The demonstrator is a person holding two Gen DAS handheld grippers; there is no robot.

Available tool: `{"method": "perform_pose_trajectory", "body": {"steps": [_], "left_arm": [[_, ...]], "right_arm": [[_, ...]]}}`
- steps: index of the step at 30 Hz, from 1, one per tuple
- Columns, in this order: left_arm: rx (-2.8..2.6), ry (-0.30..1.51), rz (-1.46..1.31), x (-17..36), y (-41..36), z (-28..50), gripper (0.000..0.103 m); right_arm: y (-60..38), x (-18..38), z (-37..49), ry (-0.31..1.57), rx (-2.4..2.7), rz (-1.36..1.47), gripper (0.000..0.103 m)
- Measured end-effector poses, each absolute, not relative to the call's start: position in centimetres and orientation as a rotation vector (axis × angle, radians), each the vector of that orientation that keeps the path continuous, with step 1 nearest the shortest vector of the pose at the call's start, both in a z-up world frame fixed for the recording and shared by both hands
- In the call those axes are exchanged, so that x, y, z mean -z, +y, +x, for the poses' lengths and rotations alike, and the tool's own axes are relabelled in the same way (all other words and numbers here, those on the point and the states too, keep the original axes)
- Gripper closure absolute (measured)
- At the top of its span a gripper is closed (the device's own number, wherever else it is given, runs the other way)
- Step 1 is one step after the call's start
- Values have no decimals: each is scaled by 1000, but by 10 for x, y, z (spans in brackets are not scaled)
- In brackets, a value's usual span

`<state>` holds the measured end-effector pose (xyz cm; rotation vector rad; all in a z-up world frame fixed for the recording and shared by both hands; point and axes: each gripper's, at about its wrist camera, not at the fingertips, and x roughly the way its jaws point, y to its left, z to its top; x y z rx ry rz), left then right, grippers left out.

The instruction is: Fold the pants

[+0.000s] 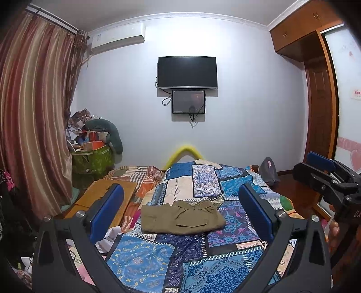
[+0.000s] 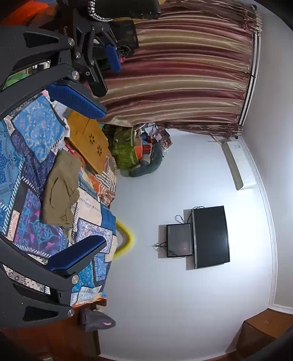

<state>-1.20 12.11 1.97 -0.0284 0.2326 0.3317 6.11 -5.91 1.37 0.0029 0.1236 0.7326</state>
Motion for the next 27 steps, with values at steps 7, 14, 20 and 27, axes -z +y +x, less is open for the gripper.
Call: {"method": "perform_pose_trajectory", "body": {"steps": [7, 14, 20, 27], "left_arm": [[-323, 233, -19, -18, 118, -8, 0], [-314, 228, -43, -17, 122, -10, 0], [-309, 227, -55, -18, 123, -9, 0], [-297, 226, -43, -19, 119, -8, 0]], "right_arm": [[-59, -13, 61, 123, -722, -8, 0], [-57, -13, 61, 130, -722, -10, 0], [-57, -13, 62, 129, -724, -8, 0], [-59, -14, 61, 127, -724, -3, 0]]}}
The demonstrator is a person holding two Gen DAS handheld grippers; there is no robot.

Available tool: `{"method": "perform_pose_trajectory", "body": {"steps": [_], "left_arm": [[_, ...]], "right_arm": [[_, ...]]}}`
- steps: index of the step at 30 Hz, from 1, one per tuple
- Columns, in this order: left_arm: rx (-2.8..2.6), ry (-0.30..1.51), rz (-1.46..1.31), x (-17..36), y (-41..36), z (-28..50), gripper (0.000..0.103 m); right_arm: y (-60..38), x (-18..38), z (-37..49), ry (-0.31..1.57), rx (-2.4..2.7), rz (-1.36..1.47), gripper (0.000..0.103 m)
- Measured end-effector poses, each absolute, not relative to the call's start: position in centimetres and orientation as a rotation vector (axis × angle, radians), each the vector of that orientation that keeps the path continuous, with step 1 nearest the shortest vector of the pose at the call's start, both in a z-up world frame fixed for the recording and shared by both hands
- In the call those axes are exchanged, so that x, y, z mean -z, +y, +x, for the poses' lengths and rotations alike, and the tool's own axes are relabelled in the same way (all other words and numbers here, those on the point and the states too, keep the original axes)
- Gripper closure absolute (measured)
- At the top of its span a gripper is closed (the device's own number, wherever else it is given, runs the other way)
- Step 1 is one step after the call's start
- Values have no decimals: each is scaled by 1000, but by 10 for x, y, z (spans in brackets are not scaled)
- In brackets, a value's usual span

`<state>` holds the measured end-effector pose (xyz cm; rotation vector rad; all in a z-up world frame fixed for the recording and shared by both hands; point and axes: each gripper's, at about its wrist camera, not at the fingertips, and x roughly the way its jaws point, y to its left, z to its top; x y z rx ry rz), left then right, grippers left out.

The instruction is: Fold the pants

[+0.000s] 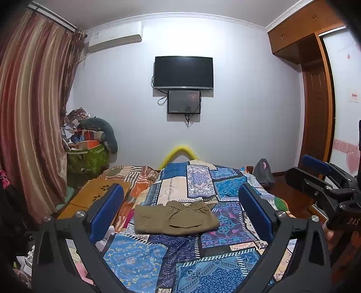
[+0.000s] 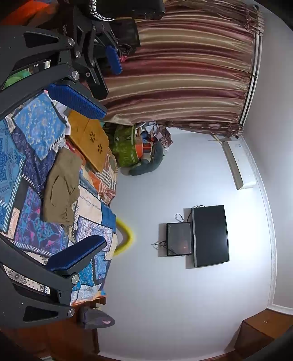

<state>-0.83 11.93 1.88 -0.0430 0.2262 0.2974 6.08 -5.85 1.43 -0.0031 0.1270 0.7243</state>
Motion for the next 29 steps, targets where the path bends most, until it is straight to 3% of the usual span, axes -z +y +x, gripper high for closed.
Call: {"method": "perform_pose_trajectory", "body": {"steps": [29], "left_arm": [[-236, 250, -67, -14, 115, -1, 0]], "right_arm": [[-59, -13, 61, 137, -724, -2, 0]]}}
